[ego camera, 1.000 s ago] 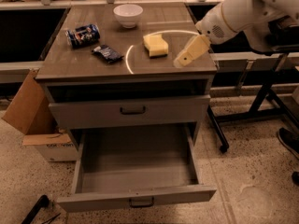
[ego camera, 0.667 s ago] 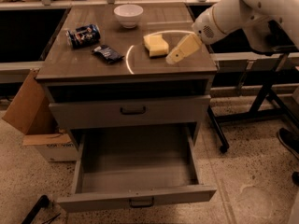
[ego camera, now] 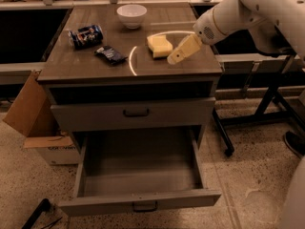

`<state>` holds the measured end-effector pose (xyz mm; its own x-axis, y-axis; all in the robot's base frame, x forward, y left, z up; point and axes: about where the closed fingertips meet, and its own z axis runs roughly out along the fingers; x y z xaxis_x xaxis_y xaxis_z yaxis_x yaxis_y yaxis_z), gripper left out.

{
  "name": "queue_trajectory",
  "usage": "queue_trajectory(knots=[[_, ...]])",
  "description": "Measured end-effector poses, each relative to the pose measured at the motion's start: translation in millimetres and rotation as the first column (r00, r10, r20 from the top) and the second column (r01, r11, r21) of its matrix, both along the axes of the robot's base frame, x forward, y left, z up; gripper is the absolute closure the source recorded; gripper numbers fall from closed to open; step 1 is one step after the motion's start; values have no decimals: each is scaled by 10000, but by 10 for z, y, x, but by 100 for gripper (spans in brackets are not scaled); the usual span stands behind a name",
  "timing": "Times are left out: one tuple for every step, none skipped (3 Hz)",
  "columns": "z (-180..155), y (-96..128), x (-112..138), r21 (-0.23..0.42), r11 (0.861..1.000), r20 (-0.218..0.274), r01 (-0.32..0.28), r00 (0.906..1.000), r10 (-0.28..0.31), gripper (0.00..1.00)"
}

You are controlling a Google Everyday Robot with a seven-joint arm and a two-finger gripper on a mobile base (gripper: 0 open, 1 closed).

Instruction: Place sponge into middle drawer

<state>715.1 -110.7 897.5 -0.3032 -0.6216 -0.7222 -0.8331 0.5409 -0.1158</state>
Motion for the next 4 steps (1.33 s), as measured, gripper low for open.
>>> queue_trajectory(knots=[[-100, 75, 271, 202, 9997, 93, 119, 9999, -121, 0], [-166, 118, 444, 400, 9986, 125, 356, 9993, -361, 0], [-262, 227, 579, 584, 9973, 40, 445, 9990, -448, 0], [-339, 365, 668, 805, 9960, -89, 382, 9993, -376, 0]])
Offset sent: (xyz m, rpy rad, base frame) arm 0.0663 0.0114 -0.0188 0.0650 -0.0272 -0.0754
